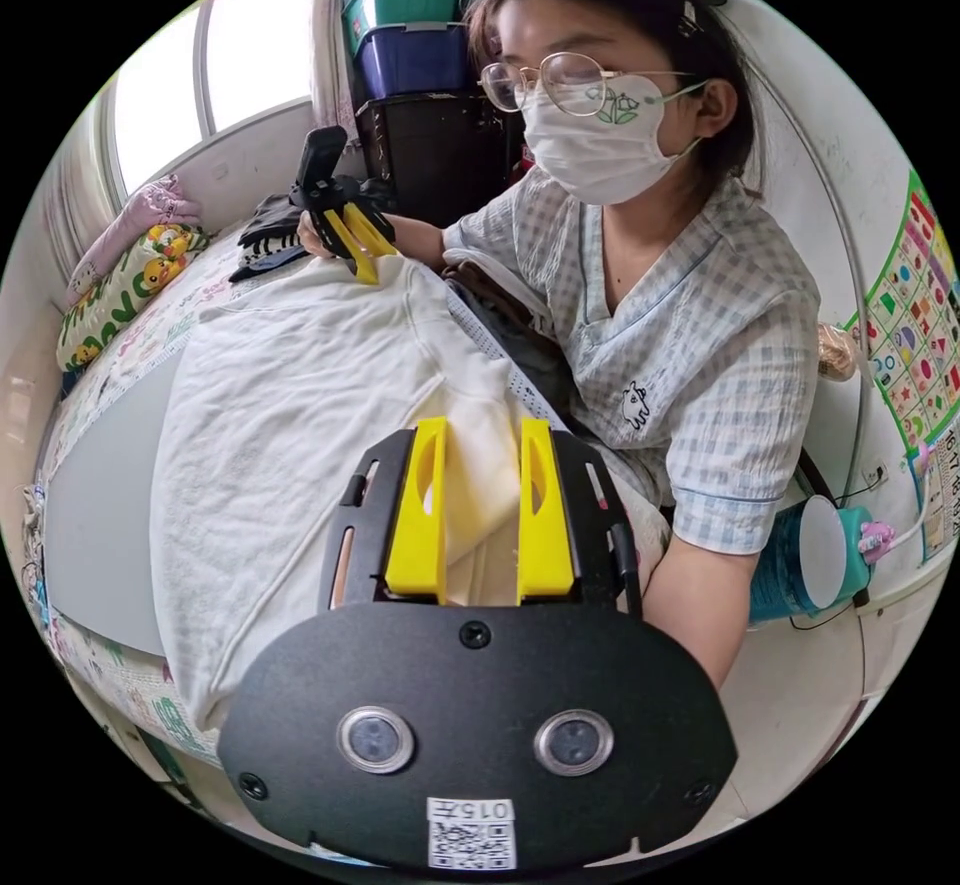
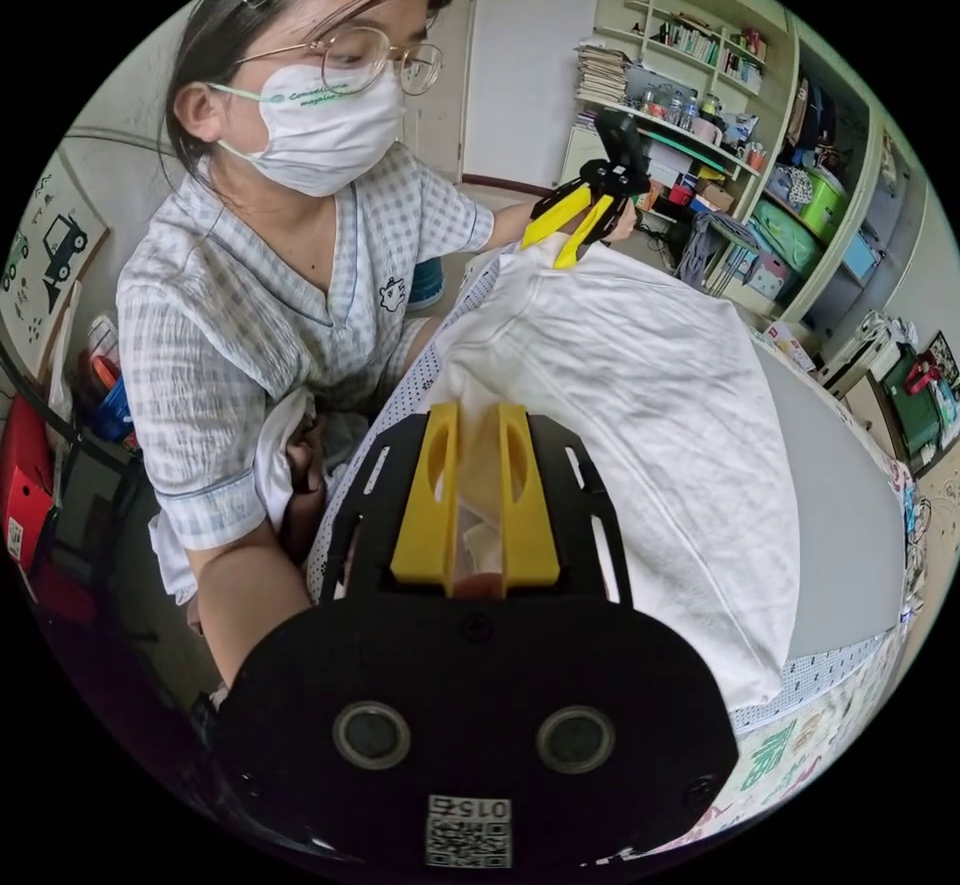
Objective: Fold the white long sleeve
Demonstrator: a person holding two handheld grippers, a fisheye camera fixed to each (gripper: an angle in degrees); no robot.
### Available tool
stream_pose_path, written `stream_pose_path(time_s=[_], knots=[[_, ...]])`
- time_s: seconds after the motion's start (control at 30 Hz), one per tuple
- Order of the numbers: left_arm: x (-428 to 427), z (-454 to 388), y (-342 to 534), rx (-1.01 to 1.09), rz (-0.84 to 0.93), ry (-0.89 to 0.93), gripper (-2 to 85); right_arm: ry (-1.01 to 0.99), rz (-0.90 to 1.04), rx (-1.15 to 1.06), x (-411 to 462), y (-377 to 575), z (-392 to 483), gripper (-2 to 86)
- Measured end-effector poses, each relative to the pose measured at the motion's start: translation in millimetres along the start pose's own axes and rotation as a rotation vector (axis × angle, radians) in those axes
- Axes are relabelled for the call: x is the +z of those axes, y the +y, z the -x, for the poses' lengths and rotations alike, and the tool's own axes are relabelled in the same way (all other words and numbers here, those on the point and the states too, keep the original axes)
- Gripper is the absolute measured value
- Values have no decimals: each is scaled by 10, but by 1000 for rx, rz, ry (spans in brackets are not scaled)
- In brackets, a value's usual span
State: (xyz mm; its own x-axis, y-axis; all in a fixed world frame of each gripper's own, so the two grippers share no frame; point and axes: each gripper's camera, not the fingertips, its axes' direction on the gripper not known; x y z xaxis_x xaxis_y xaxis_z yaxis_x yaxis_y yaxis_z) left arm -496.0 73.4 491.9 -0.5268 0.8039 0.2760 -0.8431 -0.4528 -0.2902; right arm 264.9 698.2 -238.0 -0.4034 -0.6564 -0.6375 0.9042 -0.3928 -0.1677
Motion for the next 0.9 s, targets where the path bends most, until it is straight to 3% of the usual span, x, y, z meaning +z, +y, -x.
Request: stream_pose_path(time_s=[0.33, 0.5, 0.6, 0.77, 0.9], knots=[[-477, -21, 520, -48, -69, 41, 69, -95, 17, 73, 146, -233, 1, 26], [-1044, -275, 957, -67, -223, -101, 7, -76, -78, 77, 81, -305, 149, 5], [-1648, -203, 1209, -200, -312, -255, -1, 146, -209, 263, -264, -316, 87, -1], [-3225, 678, 1454, -692, -558, -819, 6, 742, -386, 861, -1116, -648, -818, 10], [-3557, 1092, 1553, -965, -755, -1165, 36, 1006, -530, 1070, -1228, -986, -1234, 68]])
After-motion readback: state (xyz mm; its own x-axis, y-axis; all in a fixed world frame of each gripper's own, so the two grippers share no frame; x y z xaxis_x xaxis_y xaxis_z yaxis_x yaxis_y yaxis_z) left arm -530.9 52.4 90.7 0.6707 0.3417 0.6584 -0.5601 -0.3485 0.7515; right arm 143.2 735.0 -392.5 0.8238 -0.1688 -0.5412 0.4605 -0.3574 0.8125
